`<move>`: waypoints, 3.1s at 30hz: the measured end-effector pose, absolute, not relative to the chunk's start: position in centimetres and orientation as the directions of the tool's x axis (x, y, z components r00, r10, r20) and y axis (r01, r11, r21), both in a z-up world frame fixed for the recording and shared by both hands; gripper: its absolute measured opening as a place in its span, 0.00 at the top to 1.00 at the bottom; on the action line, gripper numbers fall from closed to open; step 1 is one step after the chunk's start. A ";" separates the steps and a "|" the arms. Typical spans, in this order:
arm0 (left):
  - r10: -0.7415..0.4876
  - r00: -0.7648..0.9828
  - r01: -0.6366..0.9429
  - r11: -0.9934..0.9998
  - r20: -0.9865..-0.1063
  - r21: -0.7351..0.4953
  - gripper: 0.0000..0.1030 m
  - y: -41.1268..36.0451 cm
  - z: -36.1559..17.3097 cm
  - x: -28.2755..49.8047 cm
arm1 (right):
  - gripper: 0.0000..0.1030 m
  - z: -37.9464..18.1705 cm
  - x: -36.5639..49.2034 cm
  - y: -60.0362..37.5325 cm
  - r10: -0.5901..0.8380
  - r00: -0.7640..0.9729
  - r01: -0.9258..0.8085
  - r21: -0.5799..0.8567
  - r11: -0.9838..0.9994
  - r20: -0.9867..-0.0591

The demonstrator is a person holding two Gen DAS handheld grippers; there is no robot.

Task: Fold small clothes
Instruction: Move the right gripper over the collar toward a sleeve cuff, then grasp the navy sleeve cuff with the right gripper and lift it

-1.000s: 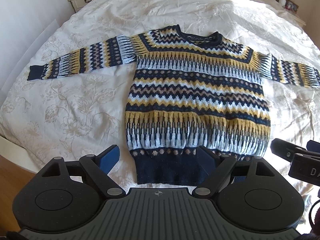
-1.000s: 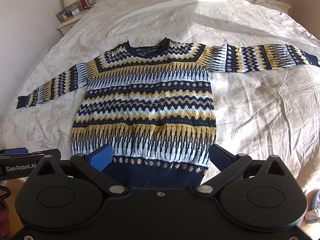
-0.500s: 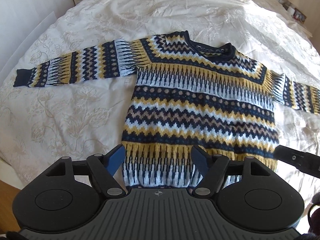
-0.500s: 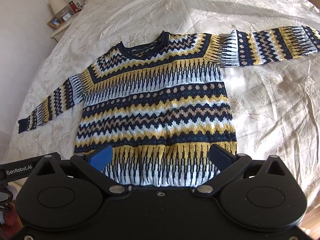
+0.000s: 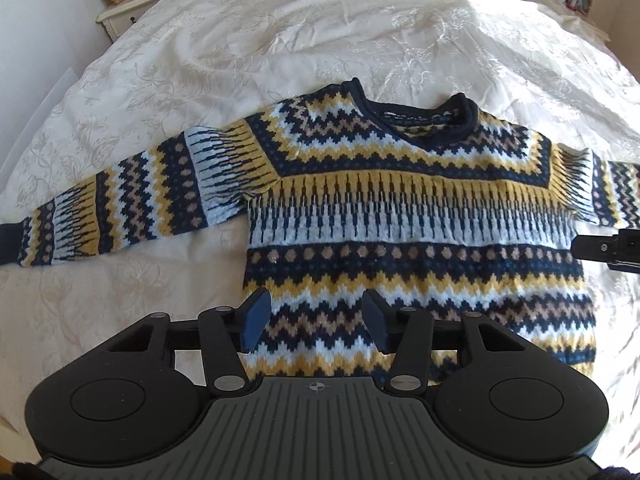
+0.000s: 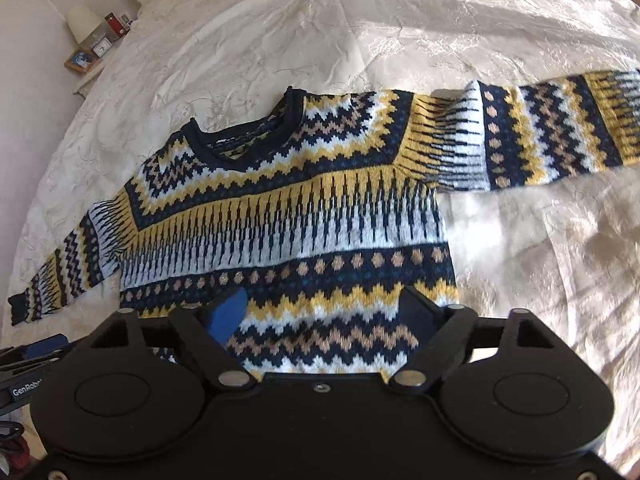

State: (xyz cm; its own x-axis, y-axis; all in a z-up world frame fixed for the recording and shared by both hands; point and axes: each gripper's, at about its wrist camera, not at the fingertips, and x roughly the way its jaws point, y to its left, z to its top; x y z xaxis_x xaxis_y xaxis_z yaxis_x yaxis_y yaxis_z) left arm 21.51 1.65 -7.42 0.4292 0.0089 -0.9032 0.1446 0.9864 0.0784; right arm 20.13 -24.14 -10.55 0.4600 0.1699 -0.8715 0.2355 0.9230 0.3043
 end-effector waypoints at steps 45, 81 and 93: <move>-0.059 0.364 -0.033 0.997 -0.930 -0.076 0.54 1.5 -11.7 29.8 | 0.86 -20.6 43.8 -27.3 0.249 0.453 -0.161 0.196 0.967 -0.856; -0.109 0.461 0.040 0.994 -0.881 -0.102 0.54 -6.7 -6.4 20.2 | 0.12 -10.8 13.4 -58.2 -0.137 0.628 0.621 0.387 0.681 -0.766; -0.026 0.484 -0.060 0.996 -0.875 -0.063 0.54 -7.1 -5.1 17.4 | 0.13 -15.6 14.4 -64.2 -0.074 0.681 0.639 0.542 0.546 -0.728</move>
